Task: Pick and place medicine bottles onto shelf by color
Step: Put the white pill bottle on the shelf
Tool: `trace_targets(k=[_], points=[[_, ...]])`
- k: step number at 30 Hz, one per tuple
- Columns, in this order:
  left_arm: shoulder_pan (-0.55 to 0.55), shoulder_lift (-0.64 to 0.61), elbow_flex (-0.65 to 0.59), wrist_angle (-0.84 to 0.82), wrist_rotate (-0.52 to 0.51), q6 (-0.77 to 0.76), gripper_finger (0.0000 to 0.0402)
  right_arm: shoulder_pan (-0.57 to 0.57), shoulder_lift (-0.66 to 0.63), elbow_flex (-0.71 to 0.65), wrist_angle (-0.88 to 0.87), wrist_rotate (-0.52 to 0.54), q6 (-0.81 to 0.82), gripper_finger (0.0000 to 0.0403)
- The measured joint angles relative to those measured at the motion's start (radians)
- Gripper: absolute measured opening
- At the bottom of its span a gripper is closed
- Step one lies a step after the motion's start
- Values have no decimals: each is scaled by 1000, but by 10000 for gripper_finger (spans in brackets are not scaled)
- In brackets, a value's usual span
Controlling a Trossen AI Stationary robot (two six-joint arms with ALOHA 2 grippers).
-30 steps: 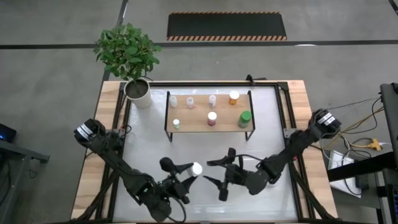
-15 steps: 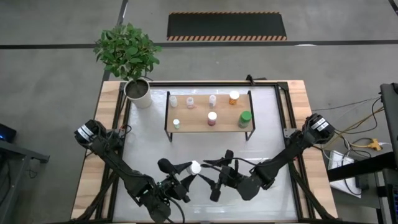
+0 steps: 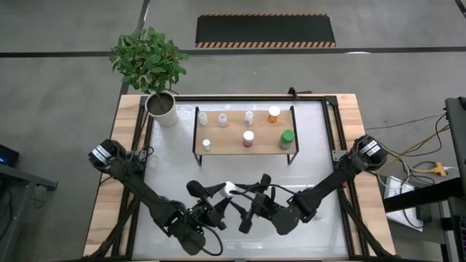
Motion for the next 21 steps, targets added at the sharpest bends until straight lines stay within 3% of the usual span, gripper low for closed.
trace_targets(k=[16,21], points=[[-1,0,-1,56,2,0,212,-29,6,16,-3,-13,-25,246],[-1,0,-1,55,3,0,212,-27,5,18,-33,-15,-2,207]])
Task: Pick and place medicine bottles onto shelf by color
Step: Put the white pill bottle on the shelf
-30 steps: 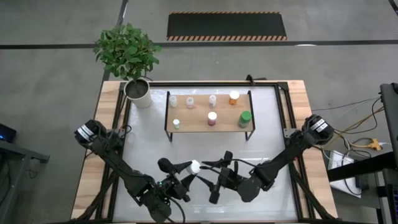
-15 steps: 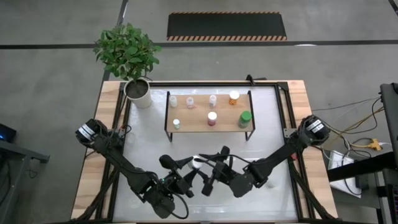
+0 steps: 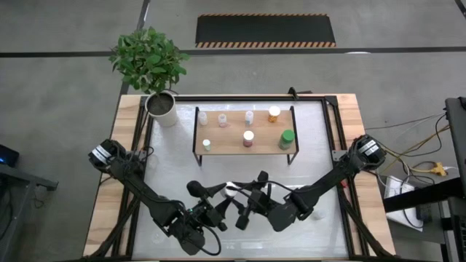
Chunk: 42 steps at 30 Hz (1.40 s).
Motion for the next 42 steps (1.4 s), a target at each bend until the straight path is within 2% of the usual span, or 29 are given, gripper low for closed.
trace_targets(k=[4,8,13,17,20,24,29,31,37,42], points=[[0,0,0,-2,4,0,212,0,0,14,-42,-5,17,160],[0,-2,0,-1,18,0,219,1,-1,20,-52,-11,20,159],[-7,-2,0,1,49,-8,270,4,-2,23,-70,-27,16,165],[-25,-13,-1,-6,60,31,312,5,-21,49,-204,-50,70,173],[-46,-31,-2,-14,59,64,326,5,-44,82,-339,-104,113,170],[-76,-77,-11,-33,85,98,328,4,-82,157,-573,-217,152,166],[-97,-140,-12,-92,288,109,329,-25,-110,315,-866,-454,154,166],[-96,-160,-16,-119,335,111,329,-44,-109,388,-965,-534,139,166],[-94,-238,-93,-133,342,130,329,-132,-101,585,-1191,-673,2,166],[-81,-320,-164,-55,331,160,329,-240,-101,701,-1289,-824,-167,166]])
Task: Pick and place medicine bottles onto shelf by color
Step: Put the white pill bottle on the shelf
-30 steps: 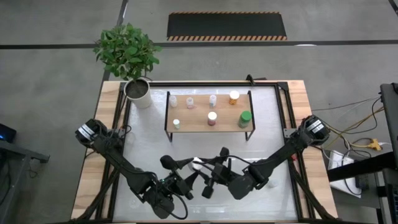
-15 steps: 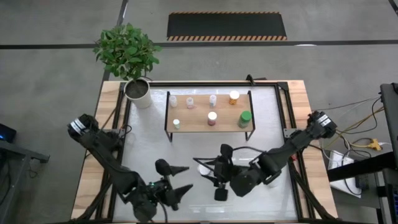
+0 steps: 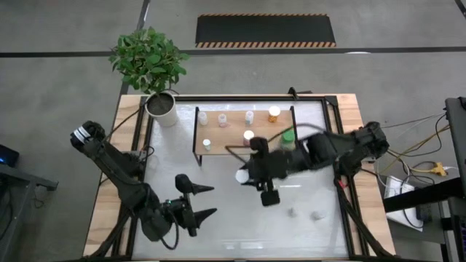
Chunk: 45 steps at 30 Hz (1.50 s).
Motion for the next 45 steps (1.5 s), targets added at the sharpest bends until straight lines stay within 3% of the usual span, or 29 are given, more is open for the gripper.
trace_targets(k=[8,17,24,35,45], points=[[34,-124,-140,210,-2,154,329,-227,1,40,-11,-370,-269,166],[48,-272,-266,347,-7,242,329,-406,20,37,50,-453,-530,166],[63,-377,-337,374,-36,239,329,-523,99,38,79,-639,-586,166],[64,-482,-431,420,-36,233,329,-592,242,43,73,-693,-603,166],[63,-486,-436,419,-36,233,329,-592,291,42,60,-716,-608,166]])
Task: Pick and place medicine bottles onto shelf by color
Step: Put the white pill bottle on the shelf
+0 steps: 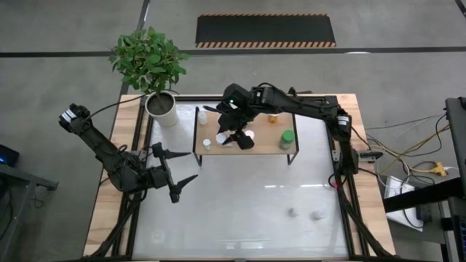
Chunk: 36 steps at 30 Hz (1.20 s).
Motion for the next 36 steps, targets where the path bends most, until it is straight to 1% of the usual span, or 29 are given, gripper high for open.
trace_targets(k=[5,12,18,20,23,26,29,31,36], points=[[0,1,0,1,0,0,329,0,25,0,-7,3,2,166],[0,2,0,1,0,0,329,0,25,0,-22,6,-7,169],[0,2,0,1,0,0,329,0,24,0,-32,8,-16,206],[0,2,0,1,0,0,329,0,24,-1,-36,26,-20,217],[0,2,0,1,0,0,329,0,24,-2,-45,57,-23,229],[0,2,0,1,0,0,329,0,24,-2,-49,62,-24,237],[0,2,0,1,0,0,329,0,16,-2,-51,70,-22,241],[0,2,0,1,0,0,329,0,5,-2,-53,94,-13,241],[0,2,0,1,1,0,329,6,-15,42,-93,115,42,232]])
